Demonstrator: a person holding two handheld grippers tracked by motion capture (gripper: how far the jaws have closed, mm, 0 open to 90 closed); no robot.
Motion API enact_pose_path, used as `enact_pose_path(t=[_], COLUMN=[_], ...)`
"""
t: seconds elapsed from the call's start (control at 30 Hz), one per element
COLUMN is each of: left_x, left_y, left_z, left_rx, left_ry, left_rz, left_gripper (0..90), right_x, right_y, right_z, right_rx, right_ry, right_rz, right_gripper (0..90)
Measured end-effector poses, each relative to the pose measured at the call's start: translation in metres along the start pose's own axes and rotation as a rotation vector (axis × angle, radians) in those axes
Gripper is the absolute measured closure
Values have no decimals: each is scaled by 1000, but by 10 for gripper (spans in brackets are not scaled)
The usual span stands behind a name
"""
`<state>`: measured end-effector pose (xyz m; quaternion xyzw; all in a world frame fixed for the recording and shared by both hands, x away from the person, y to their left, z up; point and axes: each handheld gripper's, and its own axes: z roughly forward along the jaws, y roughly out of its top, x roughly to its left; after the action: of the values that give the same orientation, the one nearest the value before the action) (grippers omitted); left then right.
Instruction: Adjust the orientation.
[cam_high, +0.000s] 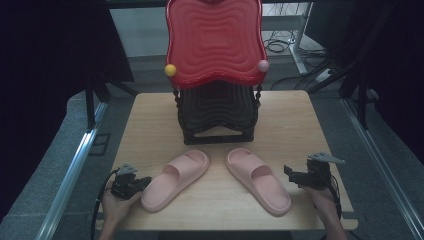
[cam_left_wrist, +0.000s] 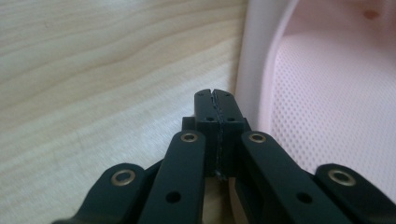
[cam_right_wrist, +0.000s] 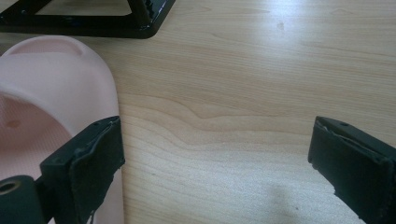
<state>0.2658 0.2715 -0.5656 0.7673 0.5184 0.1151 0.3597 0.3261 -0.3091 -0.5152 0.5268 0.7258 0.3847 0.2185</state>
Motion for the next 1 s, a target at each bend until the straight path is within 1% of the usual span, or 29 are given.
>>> enact_pose_path(t=[0.07, 0.1, 0.13, 0.17, 0.2, 0.23, 0.27, 0.3, 0.33, 0.37, 0.4, 0.5, 0.53, 0.63, 0.67, 0.73, 0.8, 0.83, 0.93, 1.0], left_x=[-5, -10, -12, -14, -14, -18, -18, -24, -24, -27, -33, -42, -42, -52, -58, -64, -70, -70, -77, -84], left_y=[-2, -3, -3, -3, -3, -3, -3, -4, -4, -4, -5, -6, -6, -6, -6, -5, -4, -4, -1, 2], left_z=[-2, -4, -5, -6, -6, -8, -8, -10, -10, -10, -11, -10, -10, -9, -7, -5, -1, -1, 5, 10], left_rx=[1, -10, -15, -19, -19, -24, -24, -24, -24, -29, -38, -37, -37, -29, -28, -27, -28, -28, -25, -25], left_ry=[-5, -18, -27, -31, -31, -44, -44, -57, -57, -62, -79, -95, -95, -112, -124, -141, -158, -158, -175, -190], left_rz=[12, 16, 16, 25, 25, 29, 29, 43, 43, 47, 56, 70, 70, 91, 99, 111, 118, 118, 127, 134], left_gripper=[900, 900, 900, 900, 900, 900, 900, 900, 899, 899, 900, 900, 899, 899, 899, 899, 898, 898, 898, 898], right_x=[0, 0, 0, 0, 0, 0, 0, -1, -1, -1, -2, -3, -3, -1, -1, -1, -1, -1, -2, -2], right_y=[0, 0, 0, 0, 0, 0, 0, 0, -1, -1, -1, -2, -2, -2, -2, -2, -2, -2, -3, -3], right_z=[0, 0, 0, 0, 0, -1, -1, -1, 0, 0, 0, 1, 1, 0, 0, 0, 0, 0, 1, 0], right_rx=[1, 1, 2, 3, 3, 3, 3, 2, 3, 3, 5, 10, 10, 8, 9, 9, 14, 14, 19, 18], right_ry=[-2, -2, -3, -2, -2, -2, -2, -6, -8, -8, -10, -13, -13, -10, -9, -10, -9, -9, -10, -9], right_rz=[2, 4, 5, 6, 6, 6, 6, 8, 8, 8, 10, 18, 18, 11, 12, 13, 17, 17, 17, 18], right_gripper=[34, 35, 35, 35, 35, 34, 34, 35, 34, 34, 34, 34, 34, 35, 35, 35, 34, 34, 34, 34])
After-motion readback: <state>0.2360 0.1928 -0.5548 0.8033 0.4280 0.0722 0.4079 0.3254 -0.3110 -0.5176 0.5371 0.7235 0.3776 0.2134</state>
